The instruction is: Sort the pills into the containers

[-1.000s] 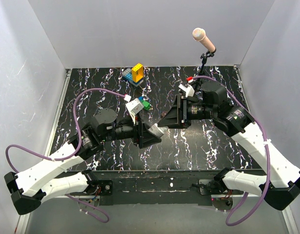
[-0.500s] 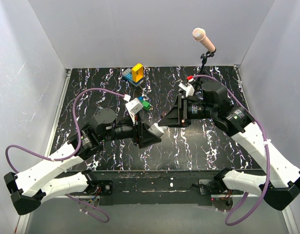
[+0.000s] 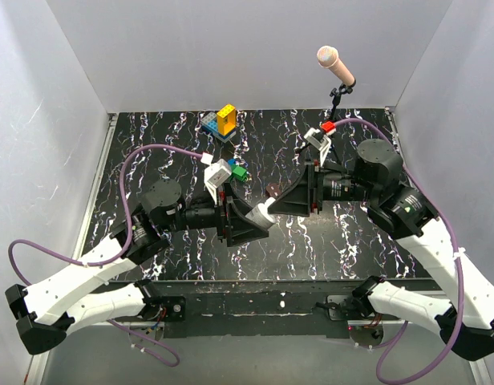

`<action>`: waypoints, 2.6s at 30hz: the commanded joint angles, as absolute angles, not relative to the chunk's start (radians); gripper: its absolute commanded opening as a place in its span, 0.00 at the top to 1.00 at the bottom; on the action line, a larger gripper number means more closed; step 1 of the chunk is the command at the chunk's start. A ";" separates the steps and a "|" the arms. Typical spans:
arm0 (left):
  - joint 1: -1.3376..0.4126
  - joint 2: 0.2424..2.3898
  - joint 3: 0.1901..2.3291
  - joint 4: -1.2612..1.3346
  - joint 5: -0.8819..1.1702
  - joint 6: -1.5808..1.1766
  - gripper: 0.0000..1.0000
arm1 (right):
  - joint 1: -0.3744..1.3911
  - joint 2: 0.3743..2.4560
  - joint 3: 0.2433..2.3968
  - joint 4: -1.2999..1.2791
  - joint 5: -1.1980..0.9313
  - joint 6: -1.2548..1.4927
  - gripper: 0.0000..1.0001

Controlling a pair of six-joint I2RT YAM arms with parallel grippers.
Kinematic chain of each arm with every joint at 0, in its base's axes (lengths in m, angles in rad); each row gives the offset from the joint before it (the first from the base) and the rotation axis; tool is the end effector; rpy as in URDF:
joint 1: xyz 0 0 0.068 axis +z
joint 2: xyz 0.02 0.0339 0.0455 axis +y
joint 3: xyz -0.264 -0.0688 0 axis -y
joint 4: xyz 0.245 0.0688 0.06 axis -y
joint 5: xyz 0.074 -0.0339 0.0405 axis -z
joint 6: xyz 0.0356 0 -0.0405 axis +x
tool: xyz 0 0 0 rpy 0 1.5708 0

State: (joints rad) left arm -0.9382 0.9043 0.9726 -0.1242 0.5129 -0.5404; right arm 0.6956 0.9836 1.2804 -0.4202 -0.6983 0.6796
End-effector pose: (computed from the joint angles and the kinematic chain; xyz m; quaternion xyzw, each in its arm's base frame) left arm 0.1053 -0.1732 0.3917 0.3097 0.6545 -0.5840 0.3669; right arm 0.1319 0.1400 0.4498 -0.2322 0.7023 0.5930 0.3181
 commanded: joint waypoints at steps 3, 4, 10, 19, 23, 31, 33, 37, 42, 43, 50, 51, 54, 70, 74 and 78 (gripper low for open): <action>-0.937 0.905 0.959 -0.006 0.684 -0.629 1.00 | 0.690 0.928 1.276 -0.256 -0.813 0.499 0.99; -0.937 0.913 0.957 0.029 0.716 -0.640 1.00 | 0.690 0.920 1.269 -0.233 -0.831 0.486 0.99; -0.939 0.948 0.965 0.087 0.784 -0.669 1.00 | 0.690 0.874 1.227 -0.077 -0.890 0.448 0.99; -0.937 0.948 0.953 0.169 0.819 -0.704 1.00 | 0.690 0.818 1.192 -0.011 -0.945 0.367 0.99; -0.937 0.946 0.942 0.183 0.819 -0.712 1.00 | 0.690 0.787 1.189 -0.009 -0.934 0.325 0.99; -0.937 0.951 0.940 0.196 0.824 -0.719 1.00 | 0.690 0.764 1.181 -0.020 -0.937 0.279 0.99; -0.937 0.953 0.940 0.196 0.822 -0.719 1.00 | 0.690 0.764 1.180 -0.017 -0.928 0.279 0.99; -0.937 0.950 0.936 0.196 0.815 -0.713 1.00 | 0.690 0.761 1.175 -0.032 -0.864 0.287 0.99; -0.937 0.940 0.930 0.187 0.801 -0.706 1.00 | 0.690 0.747 1.172 -0.089 -0.678 0.313 0.99; -0.937 0.936 0.928 0.181 0.792 -0.701 1.00 | 0.690 0.746 1.172 -0.100 -0.648 0.316 0.99; -0.936 0.908 0.911 0.146 0.746 -0.675 1.00 | 0.690 0.781 1.210 -0.314 -0.367 0.350 0.99; -0.936 0.908 0.911 0.143 0.742 -0.673 1.00 | 0.690 0.785 1.209 -0.339 -0.329 0.357 0.99; -0.937 0.905 0.911 0.135 0.735 -0.669 1.00 | 0.690 0.798 1.177 -0.385 -0.241 0.382 0.99; -0.937 0.891 0.900 0.117 0.706 -0.657 1.00 | 0.689 0.857 0.870 -0.473 0.285 0.592 0.99; -0.937 0.887 0.897 0.114 0.704 -0.658 1.00 | 0.689 0.864 0.776 -0.451 0.411 0.647 0.99; -0.937 0.884 0.897 0.110 0.700 -0.658 1.00 | 0.686 0.876 0.716 -0.463 0.535 0.742 0.99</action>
State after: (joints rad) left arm -0.9390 0.9081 0.9058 0.1123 0.7155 -0.6724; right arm 0.6918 0.8692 0.7525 -0.4763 0.3454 0.6308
